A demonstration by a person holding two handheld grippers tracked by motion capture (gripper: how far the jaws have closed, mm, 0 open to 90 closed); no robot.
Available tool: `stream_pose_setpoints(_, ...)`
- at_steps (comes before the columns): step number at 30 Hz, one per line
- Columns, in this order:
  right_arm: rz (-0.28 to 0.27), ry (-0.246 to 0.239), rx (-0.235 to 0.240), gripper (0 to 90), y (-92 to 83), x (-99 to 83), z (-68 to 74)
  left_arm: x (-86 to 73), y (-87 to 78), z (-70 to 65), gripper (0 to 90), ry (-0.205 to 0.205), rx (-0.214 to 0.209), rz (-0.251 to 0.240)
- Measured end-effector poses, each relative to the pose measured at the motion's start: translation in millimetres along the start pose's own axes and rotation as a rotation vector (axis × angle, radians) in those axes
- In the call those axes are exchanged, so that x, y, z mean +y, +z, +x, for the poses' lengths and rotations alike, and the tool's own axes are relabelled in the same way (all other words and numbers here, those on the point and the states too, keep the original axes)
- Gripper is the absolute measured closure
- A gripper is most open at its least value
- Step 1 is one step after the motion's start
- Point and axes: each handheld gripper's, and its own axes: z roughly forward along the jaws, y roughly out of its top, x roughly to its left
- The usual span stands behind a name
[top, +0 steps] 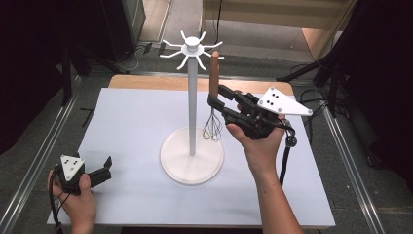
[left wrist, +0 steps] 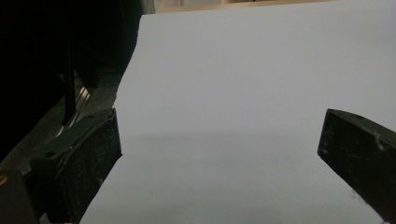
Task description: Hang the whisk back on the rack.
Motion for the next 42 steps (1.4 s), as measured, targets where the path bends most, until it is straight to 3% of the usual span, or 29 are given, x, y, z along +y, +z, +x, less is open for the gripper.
stream_pose_setpoints(4,0.014,0.006,-0.008,43.8,-4.0,-1.8,-3.3,0.1,-0.1,0.0,0.1,0.002,0.001,0.002)
stream_pose_setpoints(6,0.022,-0.005,-0.037,37.1,-6.9,-4.5,-5.3,0.0,-0.1,0.1,0.1,0.0,0.0,0.0)
stream_pose_setpoints(9,0.063,-0.022,-0.099,28.0,-12.5,-10.4,-9.5,0.1,-0.1,-0.2,0.1,0.001,0.002,0.002)
stream_pose_setpoints(16,0.153,-0.005,-0.242,11.7,-28.9,-27.6,-19.8,0.1,0.0,-0.4,0.1,0.003,0.002,0.002)
stream_pose_setpoints(21,0.208,0.025,-0.312,0.0,-44.1,-43.6,-31.3,0.1,0.0,-0.5,0.1,0.004,0.003,0.003)
stream_pose_setpoints(35,0.251,0.041,-0.379,0.0,-82.7,-82.8,-48.8,-0.1,-0.3,-1.3,0.0,0.01,0.006,0.001)
stream_pose_setpoints(42,0.276,0.076,-0.415,0.0,-99.2,-106.8,-57.0,0.0,-0.5,-1.4,0.1,0.015,0.008,0.003)
